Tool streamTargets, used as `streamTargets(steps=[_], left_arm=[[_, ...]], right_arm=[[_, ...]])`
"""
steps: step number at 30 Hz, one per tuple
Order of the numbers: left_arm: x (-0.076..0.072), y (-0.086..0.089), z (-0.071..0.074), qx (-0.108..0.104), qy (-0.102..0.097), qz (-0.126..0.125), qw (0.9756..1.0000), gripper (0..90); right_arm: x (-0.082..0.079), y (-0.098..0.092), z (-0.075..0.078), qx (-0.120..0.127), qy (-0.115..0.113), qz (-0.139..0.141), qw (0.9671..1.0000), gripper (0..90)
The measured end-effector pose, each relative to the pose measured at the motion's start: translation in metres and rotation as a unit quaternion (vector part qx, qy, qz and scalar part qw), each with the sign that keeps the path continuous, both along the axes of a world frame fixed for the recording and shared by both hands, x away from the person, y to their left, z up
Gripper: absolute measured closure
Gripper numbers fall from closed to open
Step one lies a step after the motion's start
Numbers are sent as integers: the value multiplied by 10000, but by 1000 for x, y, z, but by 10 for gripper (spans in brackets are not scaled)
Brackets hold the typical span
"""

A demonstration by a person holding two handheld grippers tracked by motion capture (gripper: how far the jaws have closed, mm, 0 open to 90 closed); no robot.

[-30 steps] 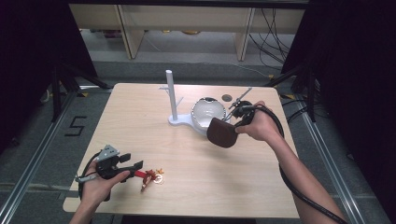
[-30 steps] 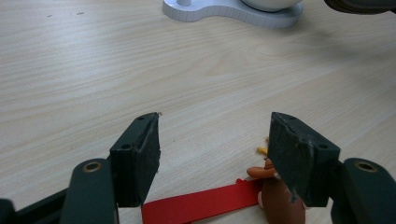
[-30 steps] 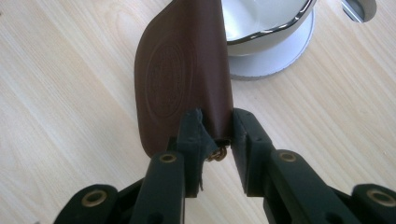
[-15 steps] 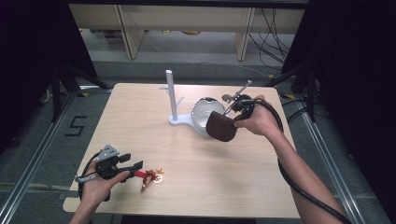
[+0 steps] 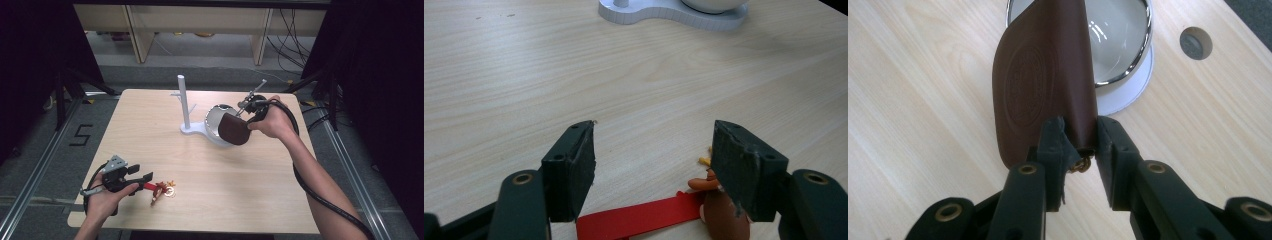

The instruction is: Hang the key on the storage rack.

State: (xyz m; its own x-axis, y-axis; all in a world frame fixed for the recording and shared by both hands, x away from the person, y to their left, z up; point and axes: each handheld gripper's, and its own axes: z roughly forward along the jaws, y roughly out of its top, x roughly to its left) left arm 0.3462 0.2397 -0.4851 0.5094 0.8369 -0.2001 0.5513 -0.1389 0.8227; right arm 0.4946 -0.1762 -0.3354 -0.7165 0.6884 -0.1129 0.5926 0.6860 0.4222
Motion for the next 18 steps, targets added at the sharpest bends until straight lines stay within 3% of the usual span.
streamTargets(steps=[18], left_arm=[[0, 0, -1, -2, 16, 12, 10000, 337]], right_arm=[[23, 20, 5, -95, -244, 65, 9996, 747]])
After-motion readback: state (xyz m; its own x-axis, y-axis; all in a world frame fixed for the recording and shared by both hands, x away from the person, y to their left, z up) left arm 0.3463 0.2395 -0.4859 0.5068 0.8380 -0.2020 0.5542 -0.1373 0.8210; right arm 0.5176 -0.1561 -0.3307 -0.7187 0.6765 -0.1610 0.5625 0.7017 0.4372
